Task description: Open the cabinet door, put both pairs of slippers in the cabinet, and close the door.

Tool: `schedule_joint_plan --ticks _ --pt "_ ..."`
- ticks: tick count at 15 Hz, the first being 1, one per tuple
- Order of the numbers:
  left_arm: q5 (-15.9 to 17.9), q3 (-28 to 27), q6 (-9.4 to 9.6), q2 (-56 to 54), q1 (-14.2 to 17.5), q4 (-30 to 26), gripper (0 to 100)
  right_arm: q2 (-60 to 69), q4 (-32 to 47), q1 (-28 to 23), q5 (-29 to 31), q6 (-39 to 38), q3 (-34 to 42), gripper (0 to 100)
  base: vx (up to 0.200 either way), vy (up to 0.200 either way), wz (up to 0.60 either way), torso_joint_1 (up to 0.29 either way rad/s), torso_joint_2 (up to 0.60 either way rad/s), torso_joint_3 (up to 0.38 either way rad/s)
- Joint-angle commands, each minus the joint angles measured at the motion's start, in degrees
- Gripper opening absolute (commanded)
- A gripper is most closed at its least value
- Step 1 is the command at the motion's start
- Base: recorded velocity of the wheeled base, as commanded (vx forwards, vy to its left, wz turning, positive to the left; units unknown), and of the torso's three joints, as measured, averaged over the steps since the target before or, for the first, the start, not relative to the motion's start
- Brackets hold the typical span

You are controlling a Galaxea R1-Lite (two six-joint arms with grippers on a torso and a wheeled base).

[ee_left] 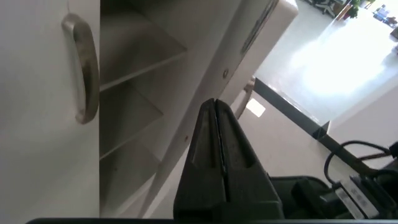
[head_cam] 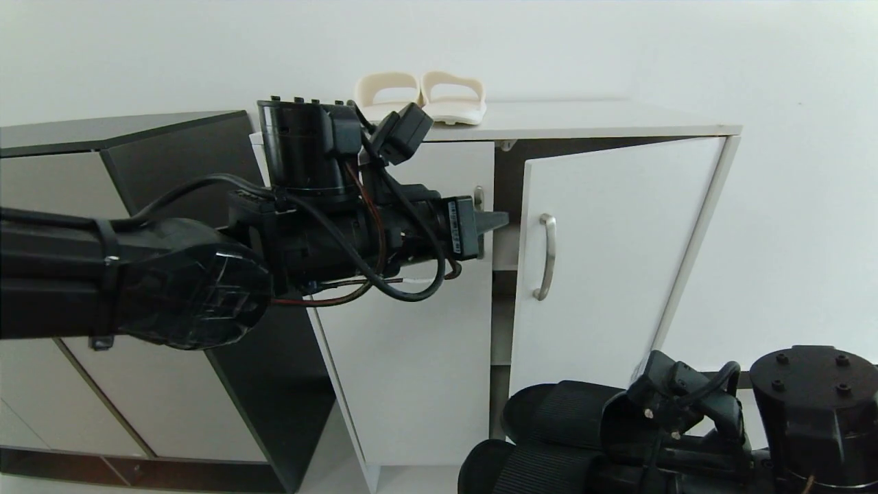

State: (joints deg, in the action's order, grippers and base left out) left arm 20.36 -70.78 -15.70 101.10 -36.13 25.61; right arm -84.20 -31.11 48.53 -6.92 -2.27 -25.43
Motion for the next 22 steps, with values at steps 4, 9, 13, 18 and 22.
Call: schedule_joint_plan --ticks 4,9,13,18,22 --pt "-1.73 -8.59 -0.29 7.36 -0.69 -0.04 0 -0.88 -0.09 1.48 0.07 -0.02 0.20 0 0.000 0.000 0.00 0.000 0.00 0.000" --pt "-1.73 -10.61 -0.29 8.42 -0.69 -0.30 0 -1.49 -0.27 1.57 0.95 -0.02 0.20 0 0.000 0.000 0.00 0.000 0.00 0.000" --pt "-1.99 -13.51 -0.29 10.61 -0.61 -0.39 0 -1.14 -0.27 4.38 3.14 -0.02 0.64 0 0.000 0.000 0.00 0.000 0.00 0.000" --pt "-4.19 -10.96 0.06 9.56 -3.68 -0.21 0 -0.44 -0.35 6.75 3.58 -0.11 1.44 0 -0.160 0.000 0.00 0.003 0.00 0.002" --pt "-6.65 -7.71 1.73 8.50 -10.36 0.05 0 0.09 -0.35 7.28 3.50 -0.28 1.70 0 -0.200 0.000 0.00 -0.001 0.00 0.006"
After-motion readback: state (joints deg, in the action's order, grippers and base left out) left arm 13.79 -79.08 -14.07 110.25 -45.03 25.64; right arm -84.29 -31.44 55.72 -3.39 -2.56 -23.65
